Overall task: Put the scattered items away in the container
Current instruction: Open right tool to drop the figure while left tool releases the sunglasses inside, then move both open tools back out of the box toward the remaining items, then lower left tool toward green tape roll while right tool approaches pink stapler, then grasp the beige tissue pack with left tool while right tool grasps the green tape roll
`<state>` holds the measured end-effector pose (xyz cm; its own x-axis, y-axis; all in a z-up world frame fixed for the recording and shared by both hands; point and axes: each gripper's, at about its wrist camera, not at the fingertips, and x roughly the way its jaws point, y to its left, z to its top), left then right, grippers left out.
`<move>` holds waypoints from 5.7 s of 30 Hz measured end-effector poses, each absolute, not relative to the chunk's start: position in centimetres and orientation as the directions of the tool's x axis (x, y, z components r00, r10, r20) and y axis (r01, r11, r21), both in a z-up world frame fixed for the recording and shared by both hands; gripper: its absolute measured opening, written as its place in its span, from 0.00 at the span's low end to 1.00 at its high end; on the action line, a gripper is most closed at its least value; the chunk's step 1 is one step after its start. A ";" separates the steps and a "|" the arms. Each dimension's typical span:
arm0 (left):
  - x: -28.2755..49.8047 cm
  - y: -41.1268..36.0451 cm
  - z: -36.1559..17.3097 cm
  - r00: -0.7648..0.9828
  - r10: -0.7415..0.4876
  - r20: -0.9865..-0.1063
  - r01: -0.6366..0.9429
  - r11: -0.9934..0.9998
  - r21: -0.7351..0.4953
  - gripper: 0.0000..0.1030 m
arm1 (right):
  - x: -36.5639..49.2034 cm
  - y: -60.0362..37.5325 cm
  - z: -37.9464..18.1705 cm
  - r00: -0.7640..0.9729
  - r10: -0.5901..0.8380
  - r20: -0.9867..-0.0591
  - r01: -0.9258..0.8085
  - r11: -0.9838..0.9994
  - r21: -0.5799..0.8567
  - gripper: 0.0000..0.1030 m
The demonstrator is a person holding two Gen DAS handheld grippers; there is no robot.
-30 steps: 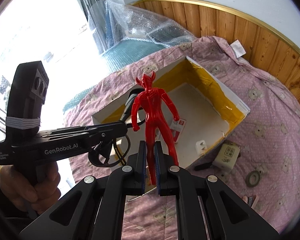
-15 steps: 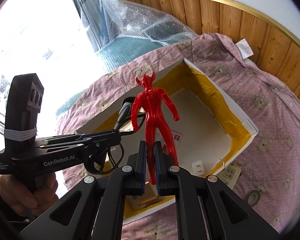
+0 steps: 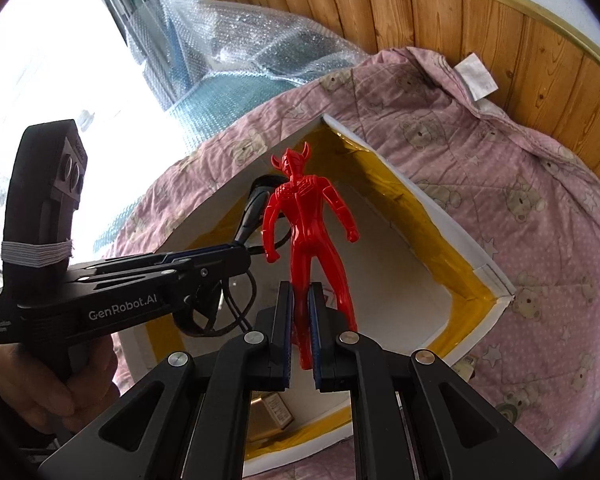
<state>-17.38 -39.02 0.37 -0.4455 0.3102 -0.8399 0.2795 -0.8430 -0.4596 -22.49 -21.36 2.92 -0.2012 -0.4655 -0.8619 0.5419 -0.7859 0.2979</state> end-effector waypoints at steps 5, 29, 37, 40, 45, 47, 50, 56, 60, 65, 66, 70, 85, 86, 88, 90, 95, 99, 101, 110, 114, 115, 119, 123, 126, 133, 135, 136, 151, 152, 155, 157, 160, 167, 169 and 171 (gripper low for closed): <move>-19.9 -39.3 -1.8 -0.404 0.356 -0.843 0.261 -0.838 -0.479 0.16 | -23.3 -20.9 1.2 -0.211 -0.456 -0.865 0.491 -0.814 0.309 0.10; -13.1 -42.4 -1.4 -0.373 0.310 -0.874 0.392 -0.802 -0.451 0.35 | -19.3 -18.1 0.4 -0.147 -0.469 -0.871 0.417 -0.828 0.375 0.43; -11.5 -40.1 1.1 -0.389 0.324 -0.862 0.341 -0.819 -0.461 0.37 | -16.5 -17.7 2.5 -0.184 -0.478 -0.859 0.421 -0.828 0.371 0.43; -10.7 -39.6 2.1 -0.402 0.327 -0.855 0.320 -0.825 -0.466 0.37 | -15.4 -17.4 3.2 -0.197 -0.482 -0.854 0.418 -0.829 0.372 0.43; -9.4 -38.7 3.6 -0.422 0.327 -0.846 0.293 -0.834 -0.468 0.37 | -13.7 -16.9 4.2 -0.217 -0.489 -0.845 0.415 -0.829 0.373 0.43; -8.9 -38.4 4.0 -0.424 0.325 -0.845 0.287 -0.837 -0.466 0.39 | -13.2 -16.8 4.6 -0.225 -0.494 -0.840 0.415 -0.828 0.376 0.43; -8.0 -37.6 4.8 -0.428 0.324 -0.844 0.273 -0.844 -0.462 0.39 | -12.3 -16.5 5.1 -0.238 -0.501 -0.832 0.414 -0.827 0.380 0.43; -7.0 -35.9 5.8 -0.429 0.326 -0.842 0.241 -0.857 -0.455 0.39 | -10.7 -15.5 6.1 -0.267 -0.514 -0.815 0.405 -0.827 0.389 0.43; -6.4 -34.2 6.5 -0.425 0.330 -0.843 0.212 -0.869 -0.447 0.39 | -9.6 -13.9 6.5 -0.285 -0.515 -0.808 0.383 -0.834 0.397 0.43; -6.0 -32.3 6.8 -0.409 0.335 -0.849 0.189 -0.879 -0.438 0.40 | -8.4 -11.7 6.2 -0.296 -0.514 -0.805 0.346 -0.843 0.412 0.43; -5.9 -32.0 6.8 -0.407 0.336 -0.849 0.183 -0.881 -0.437 0.40 | -8.1 -11.2 6.1 -0.299 -0.514 -0.804 0.338 -0.845 0.414 0.43; -5.9 -30.4 7.2 -0.399 0.338 -0.853 0.158 -0.890 -0.427 0.40 | -7.4 -9.1 5.6 -0.310 -0.511 -0.802 0.304 -0.852 0.426 0.43; -7.2 -22.7 6.9 -0.323 0.360 -0.875 0.033 -0.920 -0.391 0.40 | -6.0 -2.0 3.1 -0.339 -0.500 -0.797 0.167 -0.866 0.472 0.43; -7.4 -22.2 6.8 -0.318 0.358 -0.878 0.026 -0.922 -0.385 0.40 | -6.0 -1.6 2.9 -0.340 -0.498 -0.797 0.158 -0.866 0.474 0.43; -7.8 -21.5 6.6 -0.310 0.357 -0.882 0.015 -0.925 -0.379 0.41 | -5.9 -0.8 2.5 -0.342 -0.496 -0.798 0.138 -0.867 0.480 0.43; -8.3 -20.9 6.5 -0.306 0.350 -0.885 0.011 -0.929 -0.371 0.46 | -5.9 0.1 2.0 -0.342 -0.498 -0.797 0.116 -0.864 0.490 0.43; -9.5 -19.4 5.7 -0.287 0.345 -0.894 -0.008 -0.934 -0.357 0.48 | -5.9 1.7 0.9 -0.344 -0.494 -0.799 0.071 -0.862 0.502 0.43; -10.7 -18.0 4.7 -0.264 0.342 -0.902 -0.029 -0.937 -0.347 0.48 | -6.1 2.7 0.0 -0.341 -0.491 -0.801 0.038 -0.859 0.510 0.43; -11.3 -17.3 4.1 -0.252 0.342 -0.905 -0.039 -0.938 -0.344 0.48 | -6.3 3.2 -0.5 -0.340 -0.489 -0.803 0.020 -0.858 0.514 0.43; -15.0 -16.0 0.4 -0.204 0.319 -0.926 -0.018 -0.946 -0.323 0.49 | -8.0 5.5 -2.8 -0.324 -0.483 -0.813 -0.046 -0.851 0.523 0.43; -16.6 -15.3 -1.1 -0.187 0.303 -0.935 -0.010 -0.952 -0.307 0.49 | -9.0 6.2 -3.7 -0.317 -0.483 -0.816 -0.066 -0.847 0.527 0.43; -17.0 -15.2 -1.4 -0.184 0.297 -0.937 -0.007 -0.954 -0.301 0.49 | -9.3 6.3 -3.9 -0.314 -0.483 -0.817 -0.070 -0.847 0.528 0.43; -18.2 -14.8 -2.8 -0.180 0.264 -0.948 0.011 -0.963 -0.270 0.49 | -10.6 6.9 -4.8 -0.306 -0.483 -0.821 -0.084 -0.845 0.528 0.43; -19.4 -14.6 -5.2 -0.158 0.224 -0.962 0.035 -0.972 -0.232 0.49 | -11.9 7.3 -5.5 -0.297 -0.485 -0.822 -0.093 -0.843 0.530 0.43; -20.0 -14.4 -7.1 -0.148 0.180 -0.972 0.052 -0.980 -0.190 0.49 | -12.6 7.5 -6.1 -0.290 -0.483 -0.826 -0.098 -0.844 0.528 0.43; -18.5 -11.8 -4.9 -0.137 0.442 -0.887 -0.150 -0.894 -0.422 0.45 | -13.3 8.9 -7.2 -0.280 -0.462 -0.842 -0.133 -0.850 0.510 0.43; -18.1 -12.3 -3.7 -0.201 0.361 -0.911 -0.149 -0.930 -0.336 0.46 | -13.5 9.1 -7.4 -0.277 -0.454 -0.847 -0.138 -0.854 0.502 0.43; -18.1 -13.0 -3.7 -0.206 0.352 -0.913 -0.115 -0.935 -0.334 0.48 | -13.5 9.1 -7.5 -0.275 -0.453 -0.848 -0.140 -0.854 0.502 0.43; -18.5 -13.8 -8.2 -0.121 0.403 -0.907 -0.005 -0.914 -0.405 0.56 | -17.5 7.7 -8.4 -0.281 -0.394 -0.875 -0.116 -0.891 0.439 0.43; -18.2 -13.7 -7.6 -0.138 0.410 -0.902 -0.020 -0.911 -0.411 0.56 | -17.7 7.8 -8.7 -0.278 -0.389 -0.878 -0.116 -0.894 0.433 0.43; -17.9 -15.0 -7.6 -0.157 0.362 -0.919 0.053 -0.926 -0.374 0.56 | -18.6 7.8 -9.4 -0.264 -0.379 -0.887 -0.110 -0.902 0.418 0.43; -18.1 -16.2 -8.5 -0.148 0.376 -0.915 0.119 -0.912 -0.394 0.56 | -19.0 7.6 -10.0 -0.251 -0.376 -0.892 -0.099 -0.907 0.410 0.43; -18.6 -16.6 -9.4 -0.151 0.360 -0.921 0.143 -0.914 -0.380 0.56 | -19.6 6.6 -10.7 -0.230 -0.339 -0.912 -0.061 -0.931 0.361 0.35; -19.7 -15.0 -9.7 -0.202 0.338 -0.919 0.121 -0.923 -0.366 0.56 | -20.2 5.6 -11.9 -0.225 -0.277 -0.934 -0.021 -0.957 0.289 0.14; -19.9 -15.1 -9.6 -0.199 0.337 -0.920 0.133 -0.921 -0.366 0.56 | -20.0 6.1 -11.5 -0.235 -0.279 -0.931 -0.030 -0.955 0.294 0.14; -20.1 -15.1 -9.5 -0.197 0.326 -0.925 0.140 -0.924 -0.356 0.56 | -19.6 6.7 -11.0 -0.249 -0.281 -0.927 -0.043 -0.953 0.301 0.14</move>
